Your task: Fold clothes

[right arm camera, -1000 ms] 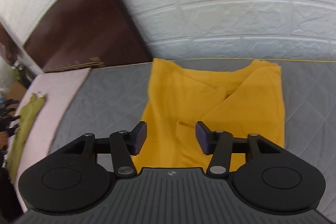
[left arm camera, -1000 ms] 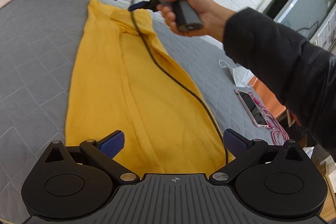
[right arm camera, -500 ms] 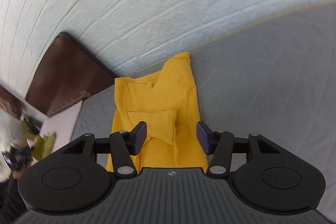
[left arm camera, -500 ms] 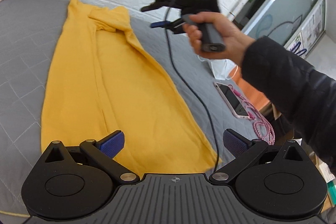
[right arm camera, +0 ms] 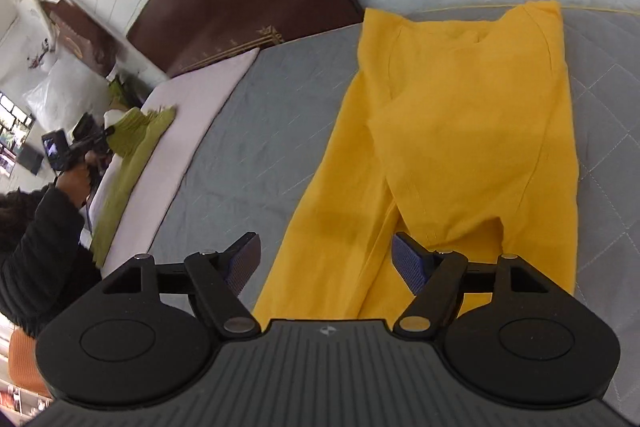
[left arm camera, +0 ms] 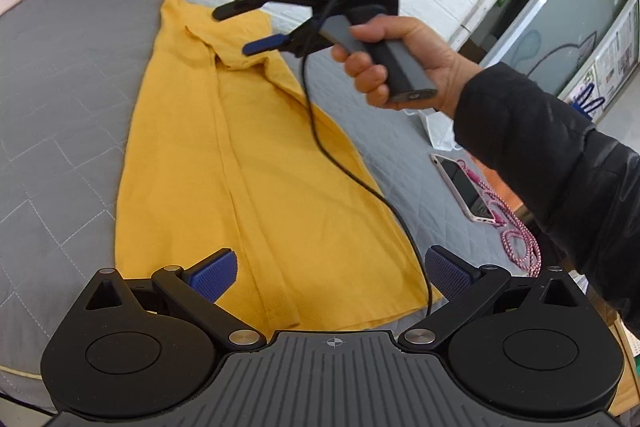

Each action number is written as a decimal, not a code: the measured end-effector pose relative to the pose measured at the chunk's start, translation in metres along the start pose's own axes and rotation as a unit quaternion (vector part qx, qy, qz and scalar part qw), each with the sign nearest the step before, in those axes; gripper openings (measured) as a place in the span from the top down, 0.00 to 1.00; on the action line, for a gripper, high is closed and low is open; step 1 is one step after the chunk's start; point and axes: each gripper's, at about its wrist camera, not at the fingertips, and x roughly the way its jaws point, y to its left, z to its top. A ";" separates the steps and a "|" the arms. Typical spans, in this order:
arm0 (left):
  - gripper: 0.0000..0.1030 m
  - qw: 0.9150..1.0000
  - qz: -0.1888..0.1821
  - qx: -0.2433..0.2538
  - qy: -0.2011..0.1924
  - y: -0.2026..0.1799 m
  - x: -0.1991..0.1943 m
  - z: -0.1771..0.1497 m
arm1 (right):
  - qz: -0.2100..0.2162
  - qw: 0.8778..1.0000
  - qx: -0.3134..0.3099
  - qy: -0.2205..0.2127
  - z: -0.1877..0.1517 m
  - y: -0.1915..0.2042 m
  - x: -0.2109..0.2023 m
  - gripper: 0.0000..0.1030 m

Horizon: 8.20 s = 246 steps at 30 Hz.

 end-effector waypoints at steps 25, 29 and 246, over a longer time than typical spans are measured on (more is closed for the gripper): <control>0.00 0.999 0.009 -0.008 -0.033 0.006 -0.013 0.005 | 0.016 0.986 0.015 -0.164 -0.094 0.022 -0.134 0.25; 0.00 0.999 0.007 -0.001 -0.044 -0.002 -0.019 0.001 | 0.080 0.966 -0.023 -0.244 -0.183 0.056 -0.220 0.22; 0.00 0.997 -0.027 -0.047 0.052 0.059 0.067 0.045 | 0.029 0.953 0.225 -0.199 0.107 -0.139 0.047 0.26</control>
